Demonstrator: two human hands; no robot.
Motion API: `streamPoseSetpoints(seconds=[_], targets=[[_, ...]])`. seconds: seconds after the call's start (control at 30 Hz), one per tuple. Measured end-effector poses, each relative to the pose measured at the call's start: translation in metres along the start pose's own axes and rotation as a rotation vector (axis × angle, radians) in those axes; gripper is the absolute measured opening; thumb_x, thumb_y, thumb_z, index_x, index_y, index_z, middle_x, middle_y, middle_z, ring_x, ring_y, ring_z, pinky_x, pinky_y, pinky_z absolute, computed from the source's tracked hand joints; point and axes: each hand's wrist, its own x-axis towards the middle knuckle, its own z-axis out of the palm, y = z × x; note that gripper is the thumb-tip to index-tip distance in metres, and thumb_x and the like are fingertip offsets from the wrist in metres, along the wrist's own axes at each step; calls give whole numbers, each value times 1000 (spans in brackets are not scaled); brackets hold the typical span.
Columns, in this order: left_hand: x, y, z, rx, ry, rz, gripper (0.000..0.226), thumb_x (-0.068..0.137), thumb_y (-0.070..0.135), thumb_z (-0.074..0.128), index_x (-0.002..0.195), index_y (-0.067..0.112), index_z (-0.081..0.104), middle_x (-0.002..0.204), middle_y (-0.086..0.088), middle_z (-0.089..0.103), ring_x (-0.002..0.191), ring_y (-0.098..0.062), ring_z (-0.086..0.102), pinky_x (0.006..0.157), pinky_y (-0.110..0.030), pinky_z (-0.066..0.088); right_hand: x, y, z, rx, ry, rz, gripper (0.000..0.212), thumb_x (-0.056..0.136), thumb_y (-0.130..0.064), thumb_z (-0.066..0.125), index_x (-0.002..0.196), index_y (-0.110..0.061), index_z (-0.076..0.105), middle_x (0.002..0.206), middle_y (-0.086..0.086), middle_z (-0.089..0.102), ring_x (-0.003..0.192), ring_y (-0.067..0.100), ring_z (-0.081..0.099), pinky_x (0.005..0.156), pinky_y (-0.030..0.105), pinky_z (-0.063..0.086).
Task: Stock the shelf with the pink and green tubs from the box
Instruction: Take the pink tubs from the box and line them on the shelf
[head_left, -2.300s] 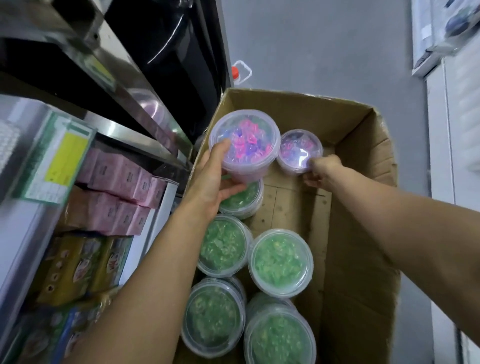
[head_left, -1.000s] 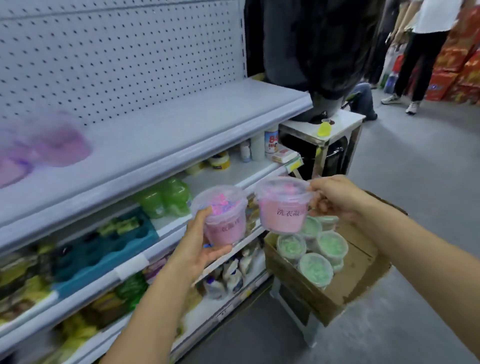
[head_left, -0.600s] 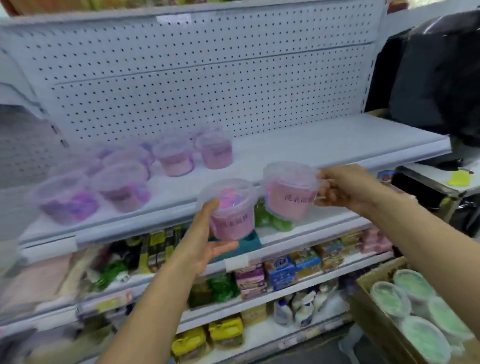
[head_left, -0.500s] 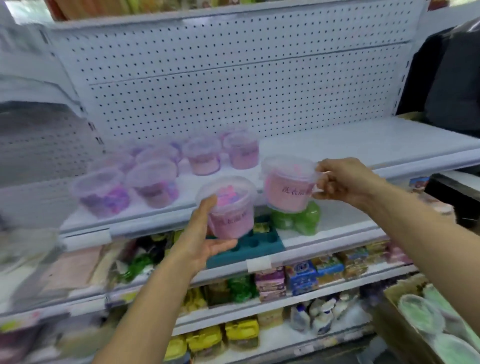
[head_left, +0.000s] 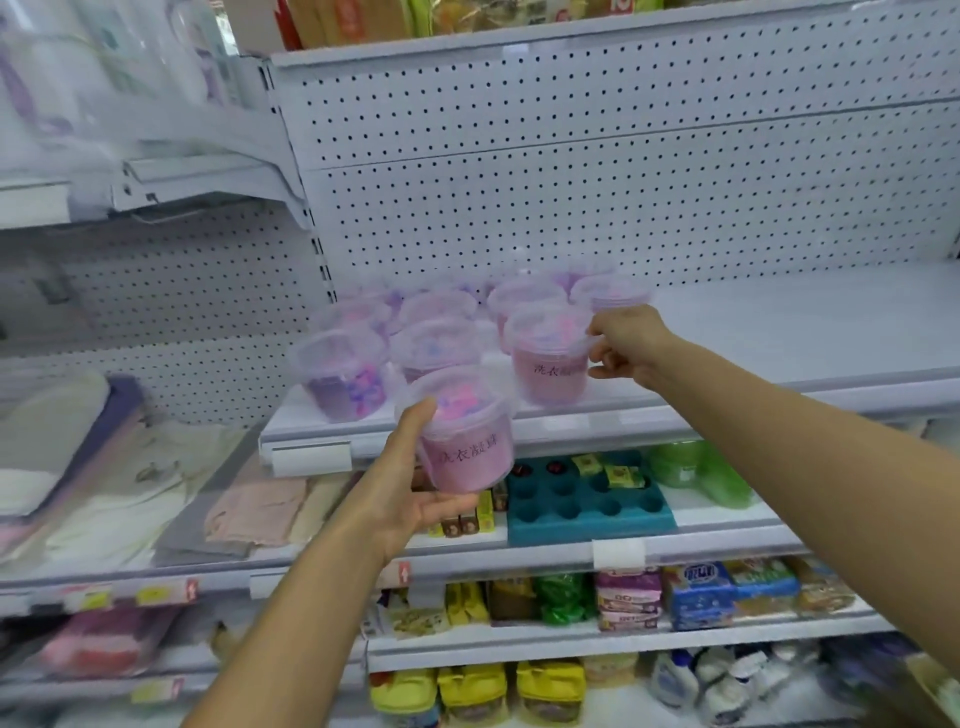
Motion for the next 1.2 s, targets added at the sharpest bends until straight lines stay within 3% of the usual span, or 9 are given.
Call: streamPoseSetpoints(seconds=[0.13,0.23,0.4,0.47,0.6,0.77,0.87,1.03,1.2], targets=[[-1,3,-3,-23,-14,-1,30,84,56,59,109,41,50,137,-11,39,93,-39,67,90,-52,53,7,3,7,-55,6,6,7,90,-4,51,89,0,57,64,14,52,45,17,37,73,43,57],[-2,4,1,-24,-13,-4,43,85,55,59,121,37,45,142,-13,38,93,-38,67,90,-52,53,10,6,4,-154,-24,-10,21,94,-12,48,109,1,57,72,14,54,52,20,43,69,44,57],[-6,2,12,-20,-51,-3,43,85,55,60,121,38,44,144,-16,38,96,-39,66,88,-49,55,-21,8,-6,-636,108,-332,62,94,-54,33,143,-15,34,135,12,52,110,34,57,96,48,44],[-6,1,24,-4,-71,24,46,85,56,59,124,39,42,143,-17,39,92,-36,69,85,-47,57,-50,5,-8,-536,-40,-322,69,92,-65,28,137,-16,42,122,9,59,94,29,66,88,49,52],[-4,-4,56,89,-180,136,63,82,62,57,137,40,36,144,-8,42,95,-28,71,81,-41,59,-95,2,-16,-285,-460,-17,72,83,-74,41,130,-20,49,118,10,56,79,28,73,71,38,60],[-3,10,92,373,-338,204,74,78,78,41,144,46,27,144,11,33,95,-25,71,90,-37,55,-77,8,-56,-77,-315,11,47,88,-45,55,121,-12,54,106,18,57,67,31,63,63,37,55],[18,25,99,783,-114,474,88,73,89,29,148,42,23,151,7,33,118,-23,57,104,-45,41,-50,12,-85,8,-177,71,50,88,-46,51,123,-11,49,96,20,55,64,34,60,56,35,53],[62,35,95,1172,1,785,56,96,47,45,147,26,34,148,1,41,134,-19,37,109,-38,32,-7,18,-102,-80,37,96,38,87,-47,52,98,-10,53,102,20,53,68,33,56,59,35,53],[87,36,90,1503,-34,890,47,95,41,51,138,22,48,144,0,47,129,-22,42,112,-37,26,23,21,-93,-242,73,126,54,87,-52,46,112,-5,47,101,18,50,54,30,55,52,31,48]])
